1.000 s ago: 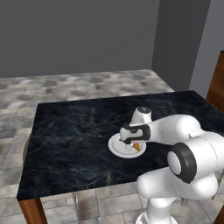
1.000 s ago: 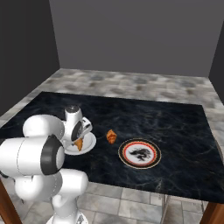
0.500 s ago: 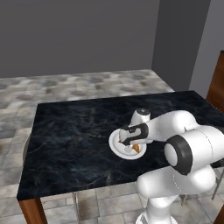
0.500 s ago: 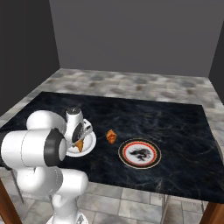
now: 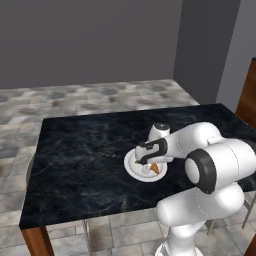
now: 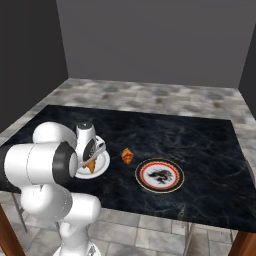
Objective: Place the pastries on the plates.
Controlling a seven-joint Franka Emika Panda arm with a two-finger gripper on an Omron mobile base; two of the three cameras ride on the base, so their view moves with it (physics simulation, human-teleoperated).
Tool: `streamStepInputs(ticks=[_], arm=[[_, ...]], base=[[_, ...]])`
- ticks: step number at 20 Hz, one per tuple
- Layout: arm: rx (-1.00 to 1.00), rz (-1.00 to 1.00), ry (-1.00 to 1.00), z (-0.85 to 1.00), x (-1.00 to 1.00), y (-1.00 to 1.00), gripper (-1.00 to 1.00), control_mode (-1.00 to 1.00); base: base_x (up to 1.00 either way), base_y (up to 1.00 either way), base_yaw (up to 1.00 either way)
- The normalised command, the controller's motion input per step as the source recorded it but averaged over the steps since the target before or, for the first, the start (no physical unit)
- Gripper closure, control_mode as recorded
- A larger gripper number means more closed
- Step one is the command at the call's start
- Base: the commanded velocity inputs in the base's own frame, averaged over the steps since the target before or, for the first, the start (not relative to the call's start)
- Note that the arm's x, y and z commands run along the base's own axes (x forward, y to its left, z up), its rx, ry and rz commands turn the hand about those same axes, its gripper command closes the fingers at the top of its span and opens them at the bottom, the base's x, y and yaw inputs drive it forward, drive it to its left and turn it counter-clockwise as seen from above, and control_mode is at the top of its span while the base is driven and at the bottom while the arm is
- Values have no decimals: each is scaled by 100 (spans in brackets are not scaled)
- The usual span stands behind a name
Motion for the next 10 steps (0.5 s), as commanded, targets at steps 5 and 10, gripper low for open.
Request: streamStepInputs(ticks=[5, 10], arm=[[0, 1, -2, 2, -1, 0, -100, -100], [0, 0, -10, 19, -5, 0, -100, -100]], base=[[0, 0, 0], [0, 0, 0]])
